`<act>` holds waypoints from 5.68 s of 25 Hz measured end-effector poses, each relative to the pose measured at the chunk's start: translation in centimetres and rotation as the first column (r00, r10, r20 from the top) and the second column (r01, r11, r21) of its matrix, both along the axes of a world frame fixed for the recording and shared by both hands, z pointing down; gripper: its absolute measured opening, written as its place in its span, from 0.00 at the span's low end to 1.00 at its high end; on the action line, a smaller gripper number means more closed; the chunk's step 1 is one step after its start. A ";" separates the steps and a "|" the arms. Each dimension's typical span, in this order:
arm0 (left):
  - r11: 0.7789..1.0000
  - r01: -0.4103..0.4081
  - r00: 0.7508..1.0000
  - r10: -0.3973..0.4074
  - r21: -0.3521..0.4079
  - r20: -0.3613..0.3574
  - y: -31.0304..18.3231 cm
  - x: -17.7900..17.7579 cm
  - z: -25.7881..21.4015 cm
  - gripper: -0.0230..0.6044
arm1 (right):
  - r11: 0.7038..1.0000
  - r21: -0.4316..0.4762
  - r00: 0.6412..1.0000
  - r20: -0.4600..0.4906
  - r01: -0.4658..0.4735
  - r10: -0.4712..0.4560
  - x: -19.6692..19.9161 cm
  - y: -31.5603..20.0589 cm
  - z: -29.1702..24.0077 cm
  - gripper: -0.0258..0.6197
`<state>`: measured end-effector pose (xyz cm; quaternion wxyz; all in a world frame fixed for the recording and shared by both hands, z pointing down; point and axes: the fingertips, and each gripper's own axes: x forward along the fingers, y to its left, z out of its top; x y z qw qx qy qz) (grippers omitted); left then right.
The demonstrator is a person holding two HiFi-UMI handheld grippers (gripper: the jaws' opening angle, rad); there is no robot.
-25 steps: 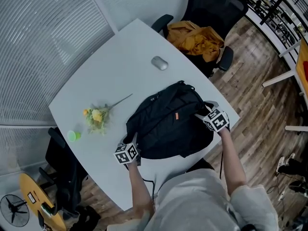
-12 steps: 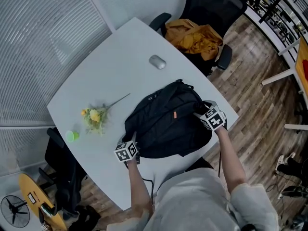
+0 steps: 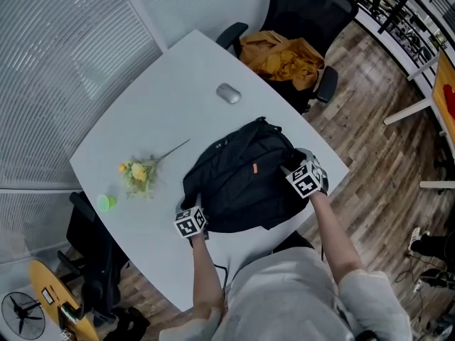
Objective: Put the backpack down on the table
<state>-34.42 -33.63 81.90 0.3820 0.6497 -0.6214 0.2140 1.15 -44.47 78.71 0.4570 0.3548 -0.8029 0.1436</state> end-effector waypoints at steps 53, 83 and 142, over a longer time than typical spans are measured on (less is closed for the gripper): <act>0.930 -0.209 0.978 0.208 0.302 0.034 8.8 10.3 -15.6 0.30 | 0.978 0.089 0.895 0.426 -0.189 0.134 -6.1 13.9 -12.1 0.44; 0.901 -0.229 0.973 0.228 0.369 0.047 10.5 12.0 -17.4 0.04 | 0.975 0.143 0.872 0.482 -0.171 0.082 -5.3 16.6 -14.4 0.04; 0.920 -0.246 0.966 0.257 0.305 0.003 12.0 12.4 -16.7 0.03 | 0.981 0.107 0.890 0.445 -0.162 0.098 -4.8 17.9 -13.7 0.04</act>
